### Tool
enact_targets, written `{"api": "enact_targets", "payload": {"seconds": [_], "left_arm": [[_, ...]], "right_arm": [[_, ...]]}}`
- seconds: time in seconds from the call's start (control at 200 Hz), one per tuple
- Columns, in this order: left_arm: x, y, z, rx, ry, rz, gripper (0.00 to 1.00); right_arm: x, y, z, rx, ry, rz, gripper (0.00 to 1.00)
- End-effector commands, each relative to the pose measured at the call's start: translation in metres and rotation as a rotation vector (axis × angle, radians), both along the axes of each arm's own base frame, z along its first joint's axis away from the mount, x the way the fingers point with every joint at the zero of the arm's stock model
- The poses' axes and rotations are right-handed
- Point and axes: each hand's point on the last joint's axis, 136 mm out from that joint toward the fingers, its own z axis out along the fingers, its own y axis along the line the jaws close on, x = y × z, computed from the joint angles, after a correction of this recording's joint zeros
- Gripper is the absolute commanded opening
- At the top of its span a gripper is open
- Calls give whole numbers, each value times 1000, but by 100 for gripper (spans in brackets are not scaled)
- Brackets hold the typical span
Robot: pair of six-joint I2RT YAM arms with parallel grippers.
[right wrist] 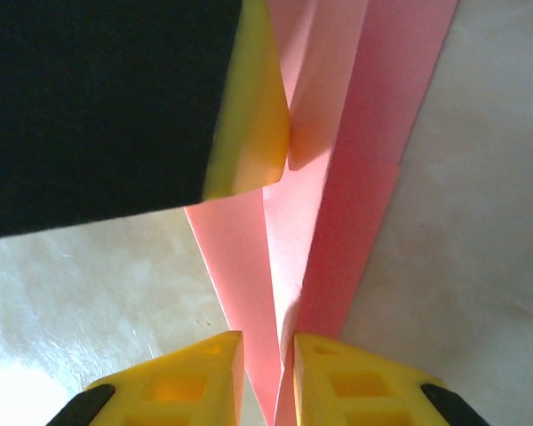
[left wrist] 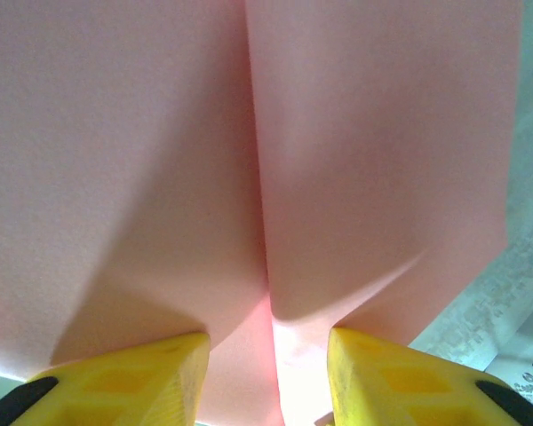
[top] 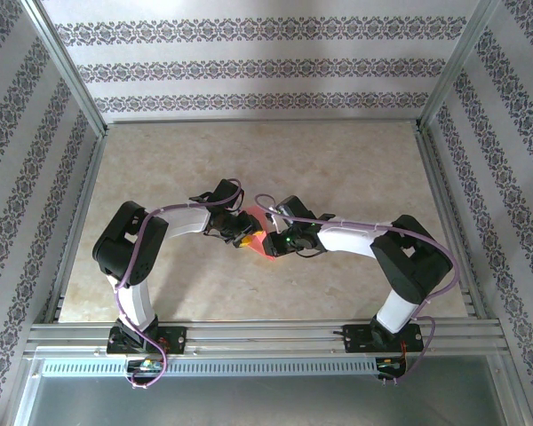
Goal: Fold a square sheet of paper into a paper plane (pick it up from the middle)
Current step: Fourth fold the wing at the center of the table.
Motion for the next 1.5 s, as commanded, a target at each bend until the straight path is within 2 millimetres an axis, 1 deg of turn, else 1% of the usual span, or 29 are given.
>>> {"api": "enact_targets", "payload": {"seconds": [0.0,0.32,0.794,1.009,1.129,1.179,1.239,1.289,1.369,1.419,1.494], "left_arm": [[-49,47,-65,258,211,30,43],[-51,48,-68,267,225,32,43],[-53,50,-69,279,235,32,43],[-52,50,-69,279,233,30,43],[-50,47,-64,265,223,23,43],[-46,42,-60,245,209,15,43],[-37,31,-48,193,166,-8,43],[-26,19,-33,131,113,-32,43],[-8,2,-1,50,9,-78,44],[0,-5,18,20,-49,-102,45],[6,-7,39,5,-112,-123,45]], "right_arm": [[-4,-1,-6,8,35,-11,23],[-8,-4,-18,-22,65,-8,21],[-11,-8,-32,-26,114,-6,12],[-13,-8,-35,3,153,2,12],[-14,-8,-39,13,173,0,12],[-14,-9,-40,12,178,-1,12],[-15,-9,-42,10,184,-2,11],[-15,-9,-42,9,188,-5,11],[-15,-11,-44,5,195,-11,11],[-14,-12,-45,1,198,-15,11],[-14,-14,-46,-6,199,-21,11]]}}
